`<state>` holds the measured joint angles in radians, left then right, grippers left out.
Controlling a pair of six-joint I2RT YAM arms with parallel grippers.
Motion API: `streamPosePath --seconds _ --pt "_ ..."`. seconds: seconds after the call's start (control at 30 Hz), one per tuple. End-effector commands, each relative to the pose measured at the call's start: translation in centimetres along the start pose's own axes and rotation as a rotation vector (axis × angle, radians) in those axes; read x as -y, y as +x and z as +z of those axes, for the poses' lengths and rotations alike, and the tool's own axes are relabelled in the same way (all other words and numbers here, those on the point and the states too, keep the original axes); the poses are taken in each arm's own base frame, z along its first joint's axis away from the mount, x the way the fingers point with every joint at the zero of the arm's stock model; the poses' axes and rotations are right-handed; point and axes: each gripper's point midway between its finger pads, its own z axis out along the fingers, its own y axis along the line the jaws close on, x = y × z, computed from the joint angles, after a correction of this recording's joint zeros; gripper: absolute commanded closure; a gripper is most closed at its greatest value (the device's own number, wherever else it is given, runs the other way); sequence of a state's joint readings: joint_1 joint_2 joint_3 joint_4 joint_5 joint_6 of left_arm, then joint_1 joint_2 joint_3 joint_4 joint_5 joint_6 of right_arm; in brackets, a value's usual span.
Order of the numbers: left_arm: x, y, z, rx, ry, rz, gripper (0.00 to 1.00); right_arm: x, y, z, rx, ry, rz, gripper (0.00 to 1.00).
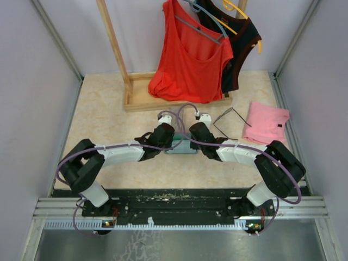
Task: Organize the sunglasses
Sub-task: Place the glasses cleaning cloth in the sunglasses case.
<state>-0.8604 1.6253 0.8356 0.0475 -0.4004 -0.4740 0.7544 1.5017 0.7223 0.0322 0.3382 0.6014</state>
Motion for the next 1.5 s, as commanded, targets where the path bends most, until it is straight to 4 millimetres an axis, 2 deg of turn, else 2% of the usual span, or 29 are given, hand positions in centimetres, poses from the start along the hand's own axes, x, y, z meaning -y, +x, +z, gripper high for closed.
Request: streamPosePath --seconds 0.0,1.47 --pt "0.04 -1.19 0.47 0.025 -0.001 -0.011 1.0 -1.02 -2.85 0.23 0.071 -0.022 0.018 1.0" --pt "0.08 -1.91 0.14 0.062 0.014 -0.031 1.0 -1.06 -3.18 -0.57 0.094 -0.048 0.036 1.0"
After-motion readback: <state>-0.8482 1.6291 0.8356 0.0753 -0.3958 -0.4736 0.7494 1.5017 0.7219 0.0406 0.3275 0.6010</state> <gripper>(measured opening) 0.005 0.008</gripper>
